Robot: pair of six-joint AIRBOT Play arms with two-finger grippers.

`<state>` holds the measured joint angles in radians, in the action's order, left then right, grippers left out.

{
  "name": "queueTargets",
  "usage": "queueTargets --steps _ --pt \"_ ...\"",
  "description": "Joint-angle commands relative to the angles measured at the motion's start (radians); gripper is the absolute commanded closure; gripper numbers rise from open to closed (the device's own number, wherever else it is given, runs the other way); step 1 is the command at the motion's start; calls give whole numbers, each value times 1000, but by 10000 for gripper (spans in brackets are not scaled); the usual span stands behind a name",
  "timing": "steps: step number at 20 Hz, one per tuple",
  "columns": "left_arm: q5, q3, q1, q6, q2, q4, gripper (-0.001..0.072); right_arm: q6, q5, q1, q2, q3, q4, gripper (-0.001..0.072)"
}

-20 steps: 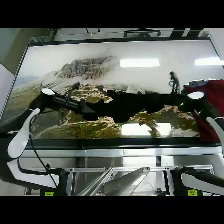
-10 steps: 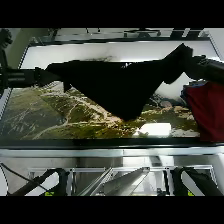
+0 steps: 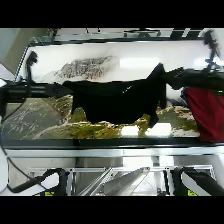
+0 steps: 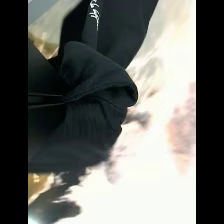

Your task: Fold the shirts.

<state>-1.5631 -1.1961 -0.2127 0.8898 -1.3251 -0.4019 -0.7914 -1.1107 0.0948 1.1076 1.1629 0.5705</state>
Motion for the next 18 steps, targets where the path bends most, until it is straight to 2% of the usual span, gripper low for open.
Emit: queueTargets --steps 1,5,6,7,8,9,10,12,15,18 --pt "34 17 10 -63 -190 1 682 -8 91 -13 191 -18 38 698" --pt "16 -100 0 -62 -430 0 682 -5 223 -24 416 -17 5 684" --pt "5 -134 -6 -60 -481 1 659 -5 249 -23 459 -16 -9 521" --pt "-9 -177 -14 -48 -531 1 401 -5 268 -19 484 -12 -9 330" --pt "-14 -216 -24 -26 -570 1 281 -8 268 -6 495 -3 -9 308" --pt "-21 -264 -42 2 -603 1 90 -25 255 11 489 4 -6 309" --pt "-30 -307 -60 28 -626 0 22 -51 210 39 473 16 4 308" --pt "-37 -397 -97 82 -651 -44 22 -114 68 105 411 19 66 308" --pt "-32 -516 -102 155 -653 -237 22 -247 -105 172 299 -57 189 309" --pt "-1 -569 -50 166 -659 -286 24 -333 -119 200 151 -259 279 309"
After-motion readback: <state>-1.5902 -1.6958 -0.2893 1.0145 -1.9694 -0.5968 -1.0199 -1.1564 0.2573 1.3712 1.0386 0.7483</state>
